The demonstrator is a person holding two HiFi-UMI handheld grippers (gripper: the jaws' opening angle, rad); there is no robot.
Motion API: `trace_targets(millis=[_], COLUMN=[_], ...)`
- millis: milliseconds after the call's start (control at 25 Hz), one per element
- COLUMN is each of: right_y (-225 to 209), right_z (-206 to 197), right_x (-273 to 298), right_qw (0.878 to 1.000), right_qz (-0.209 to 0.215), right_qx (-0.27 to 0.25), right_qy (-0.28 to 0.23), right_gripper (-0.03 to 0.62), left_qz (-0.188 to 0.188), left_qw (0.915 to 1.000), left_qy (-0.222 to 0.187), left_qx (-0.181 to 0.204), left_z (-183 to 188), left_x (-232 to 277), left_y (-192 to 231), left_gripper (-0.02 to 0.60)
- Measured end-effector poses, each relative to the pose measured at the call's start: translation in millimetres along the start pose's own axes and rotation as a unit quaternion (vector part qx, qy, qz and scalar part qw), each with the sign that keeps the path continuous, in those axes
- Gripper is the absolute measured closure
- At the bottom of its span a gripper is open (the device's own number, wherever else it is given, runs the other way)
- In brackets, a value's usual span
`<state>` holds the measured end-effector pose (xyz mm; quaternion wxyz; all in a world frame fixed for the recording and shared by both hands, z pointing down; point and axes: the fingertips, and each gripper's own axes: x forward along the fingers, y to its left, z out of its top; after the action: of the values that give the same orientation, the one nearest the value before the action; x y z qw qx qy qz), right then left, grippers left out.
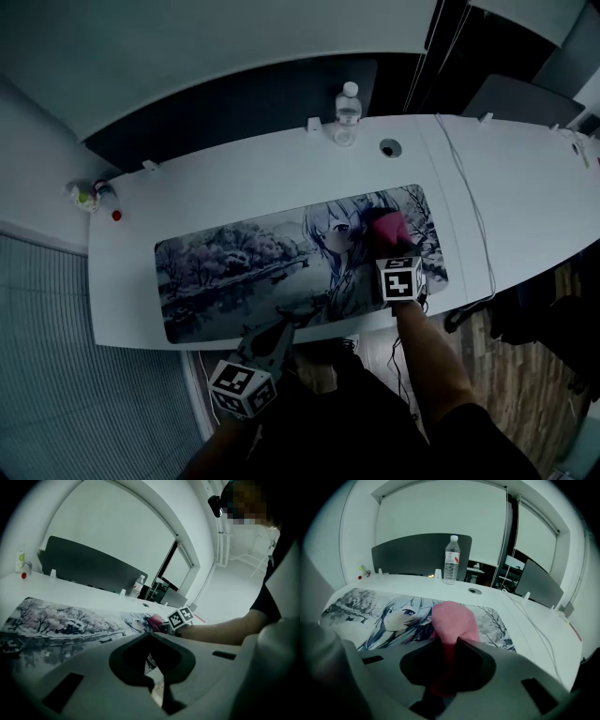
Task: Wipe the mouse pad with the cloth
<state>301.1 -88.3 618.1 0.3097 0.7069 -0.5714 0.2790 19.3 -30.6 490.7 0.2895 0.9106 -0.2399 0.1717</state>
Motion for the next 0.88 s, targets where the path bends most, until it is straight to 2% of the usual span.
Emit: trace_targets(millis=[880], right_y=[222.2], right_z=[41.4], right_x=[4.4], right_qw=[0.998], right_qz=[0.047], right_qx=[-0.022], right_qy=[-0.017], right_gripper=[0.511], left_qz=[0.049], left_qw=[0.9976], left_qy=[-0.027], left_qx=[-0.041], left_z=[-19.8], left_x=[-125.8], left_y=[119.2], left_gripper=[0.577])
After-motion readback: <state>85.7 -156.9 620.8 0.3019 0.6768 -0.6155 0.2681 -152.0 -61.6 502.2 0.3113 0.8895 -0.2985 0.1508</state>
